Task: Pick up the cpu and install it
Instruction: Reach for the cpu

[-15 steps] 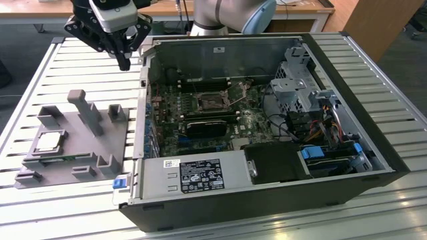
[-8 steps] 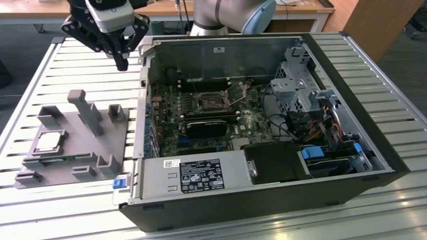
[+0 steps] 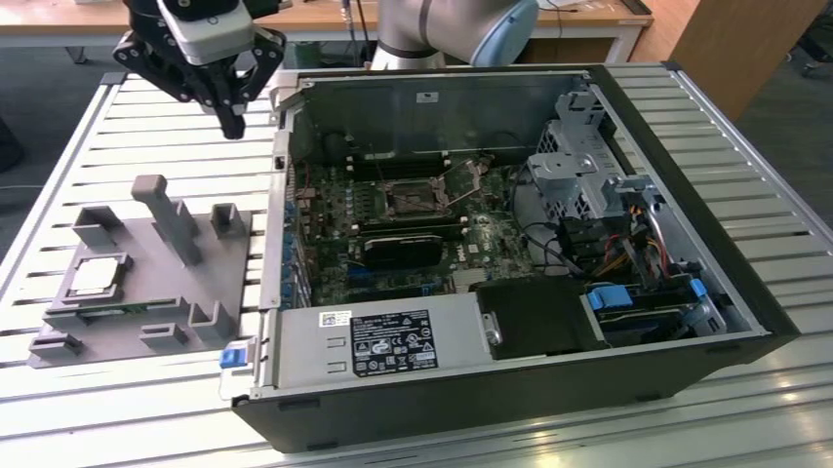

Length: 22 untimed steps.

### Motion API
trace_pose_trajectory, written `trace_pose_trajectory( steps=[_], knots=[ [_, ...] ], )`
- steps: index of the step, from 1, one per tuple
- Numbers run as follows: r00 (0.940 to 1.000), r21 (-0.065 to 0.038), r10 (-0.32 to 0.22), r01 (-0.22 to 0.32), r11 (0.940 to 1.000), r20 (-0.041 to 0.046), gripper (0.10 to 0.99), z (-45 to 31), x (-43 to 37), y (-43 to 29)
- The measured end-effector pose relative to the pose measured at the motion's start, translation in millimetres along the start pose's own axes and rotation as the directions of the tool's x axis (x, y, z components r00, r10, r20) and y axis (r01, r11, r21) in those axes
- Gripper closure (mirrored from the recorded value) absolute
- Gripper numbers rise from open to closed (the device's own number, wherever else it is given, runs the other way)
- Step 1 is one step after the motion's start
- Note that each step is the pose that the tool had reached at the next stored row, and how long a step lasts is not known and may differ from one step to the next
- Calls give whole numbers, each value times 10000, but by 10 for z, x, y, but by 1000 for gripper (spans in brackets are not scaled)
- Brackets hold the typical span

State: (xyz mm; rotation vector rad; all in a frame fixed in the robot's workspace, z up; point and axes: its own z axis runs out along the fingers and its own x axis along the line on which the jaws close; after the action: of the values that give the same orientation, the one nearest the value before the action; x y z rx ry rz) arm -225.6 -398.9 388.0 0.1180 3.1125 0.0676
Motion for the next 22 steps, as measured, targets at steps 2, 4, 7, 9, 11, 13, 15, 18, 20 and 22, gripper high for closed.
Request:
trace_pose_trajectory(
  steps=[2,4,7,9,11,13,15,18,20,22],
  knots=[
    [10000,0,0,0,10000,0,980,0,12,-1],
    [10000,0,0,0,10000,0,980,1,24,-2],
    [10000,0,0,0,10000,0,980,2,43,-3],
    [10000,0,-1,1,10000,0,980,2,55,-4],
    [10000,0,0,0,10000,0,980,2,67,-5],
    [10000,0,0,0,10000,0,980,3,79,-6],
    [10000,0,0,0,10000,0,980,3,92,-7],
    [10000,0,0,0,10000,1,980,4,110,-9],
    [10000,0,-1,1,10000,0,980,4,121,-10],
    [10000,0,0,0,10000,0,980,5,134,-10]
  ],
)
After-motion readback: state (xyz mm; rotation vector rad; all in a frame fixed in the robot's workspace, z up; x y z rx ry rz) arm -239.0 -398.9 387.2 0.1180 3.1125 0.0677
